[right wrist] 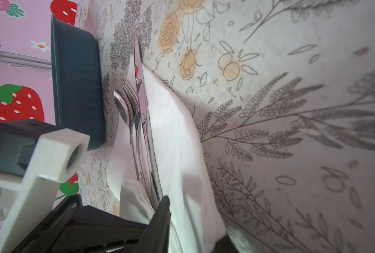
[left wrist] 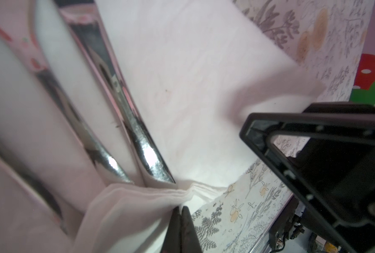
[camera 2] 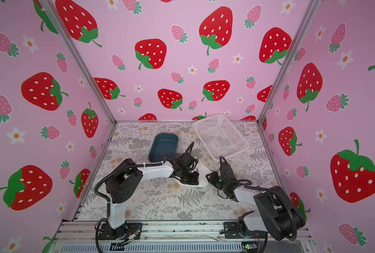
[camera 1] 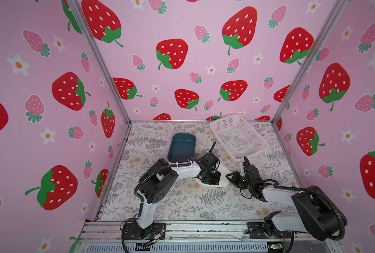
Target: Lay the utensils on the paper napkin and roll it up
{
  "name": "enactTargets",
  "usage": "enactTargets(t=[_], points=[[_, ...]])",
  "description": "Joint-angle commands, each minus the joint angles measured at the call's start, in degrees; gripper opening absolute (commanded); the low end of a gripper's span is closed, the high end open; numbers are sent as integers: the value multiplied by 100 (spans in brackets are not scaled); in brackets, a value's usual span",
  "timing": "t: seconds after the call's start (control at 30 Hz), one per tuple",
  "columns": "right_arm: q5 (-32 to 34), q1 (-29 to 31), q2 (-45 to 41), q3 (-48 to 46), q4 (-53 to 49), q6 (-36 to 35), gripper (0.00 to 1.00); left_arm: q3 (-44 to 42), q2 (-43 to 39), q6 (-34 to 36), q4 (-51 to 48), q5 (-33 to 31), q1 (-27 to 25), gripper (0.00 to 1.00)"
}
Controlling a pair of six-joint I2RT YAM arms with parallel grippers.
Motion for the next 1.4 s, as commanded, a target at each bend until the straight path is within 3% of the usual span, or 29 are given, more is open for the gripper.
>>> enactTargets(t=[0.0,0.23,0.9,1.1,1.37], points=[[-12,50,-67,184,-91,-66,23,133,-17,66,26,98,-31,0],[-26,179,-227,376,-257,-111,13,107,94,-22,-72,-62,-31,0],[873,1050,30,1267,-1036,-107,9,-370,-406,-430,378,-242,126,0],[916,1104,61,1283,-1042,-79,9,-1025,-1035,-577,709,-324,188,0],[886,1130,63,1303,-1027,-67,9,-1089,-910,-518,580,-302,297,0]])
